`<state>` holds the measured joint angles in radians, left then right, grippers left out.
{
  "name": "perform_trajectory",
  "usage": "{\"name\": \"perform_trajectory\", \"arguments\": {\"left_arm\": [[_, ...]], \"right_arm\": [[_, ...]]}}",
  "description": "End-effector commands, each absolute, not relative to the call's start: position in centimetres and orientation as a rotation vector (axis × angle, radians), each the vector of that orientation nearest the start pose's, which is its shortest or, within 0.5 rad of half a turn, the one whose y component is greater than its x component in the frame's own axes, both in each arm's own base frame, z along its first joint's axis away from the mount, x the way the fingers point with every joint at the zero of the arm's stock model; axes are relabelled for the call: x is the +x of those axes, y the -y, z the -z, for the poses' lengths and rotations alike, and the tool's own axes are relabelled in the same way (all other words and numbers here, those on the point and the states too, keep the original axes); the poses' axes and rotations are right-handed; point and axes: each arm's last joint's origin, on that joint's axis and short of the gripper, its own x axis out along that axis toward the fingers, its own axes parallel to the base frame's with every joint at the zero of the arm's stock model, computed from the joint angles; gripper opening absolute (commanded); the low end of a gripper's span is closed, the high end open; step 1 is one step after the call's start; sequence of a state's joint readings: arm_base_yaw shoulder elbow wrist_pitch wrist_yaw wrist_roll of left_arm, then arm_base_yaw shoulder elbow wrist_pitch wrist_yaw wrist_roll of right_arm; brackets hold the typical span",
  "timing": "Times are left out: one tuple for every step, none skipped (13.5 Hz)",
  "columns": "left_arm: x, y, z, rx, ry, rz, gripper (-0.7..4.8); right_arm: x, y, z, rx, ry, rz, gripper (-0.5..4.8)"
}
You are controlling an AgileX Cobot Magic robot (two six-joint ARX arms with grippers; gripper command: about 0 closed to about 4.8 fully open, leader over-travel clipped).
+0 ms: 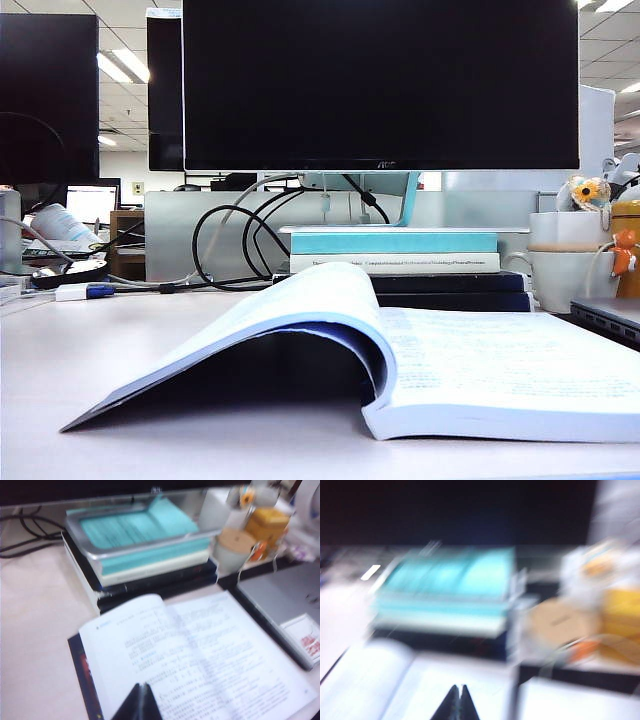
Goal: Close the book.
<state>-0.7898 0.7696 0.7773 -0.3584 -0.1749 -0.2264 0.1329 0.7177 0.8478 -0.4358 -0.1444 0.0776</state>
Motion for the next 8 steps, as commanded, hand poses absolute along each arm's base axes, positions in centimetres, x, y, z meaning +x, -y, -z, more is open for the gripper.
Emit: {"name": "perform_trajectory", "arguments": {"left_arm": [[12.0, 13.2, -30.7, -0.035, -0.435, 0.586, -0.06], [12.0, 13.9, -29.8, -0.05, -0.481, 0.623, -0.05], [12.0, 14.3, -29.2, -0.055, -0.512, 0.648, -0.05], [12.0, 14.5, -28.3, -0.061, -0.565, 0.685, -0.06], [11.9, 14.6, -27.7, -0.063, -0.593, 0.704, -0.05], [11.5, 14.9, -25.9, -0.073, -0.667, 0.737, -0.06], [11.0, 15.0, -24.2, -0.056, -0.71, 0.75, -0.06], [10.7, 15.1, -23.4, -0.064, -0.729, 0.758, -0.06]], "right_arm": [[15.8, -2.8, -32.4, 0.092, -0.476, -0.355, -0.02], [16.1, -2.9, -31.9, 0.086, -0.52, -0.374, -0.02], [16.3, -3.0, -31.6, 0.078, -0.544, -0.378, -0.02], [16.3, -3.0, -31.4, 0.078, -0.559, -0.38, -0.02], [16.4, -3.1, -31.4, 0.077, -0.561, -0.384, -0.02], [16.4, -3.2, -31.3, 0.058, -0.558, -0.394, -0.02], [16.5, -3.2, -31.3, 0.046, -0.559, -0.398, -0.02], [16.5, -3.2, -31.3, 0.046, -0.562, -0.4, -0.02]]}}
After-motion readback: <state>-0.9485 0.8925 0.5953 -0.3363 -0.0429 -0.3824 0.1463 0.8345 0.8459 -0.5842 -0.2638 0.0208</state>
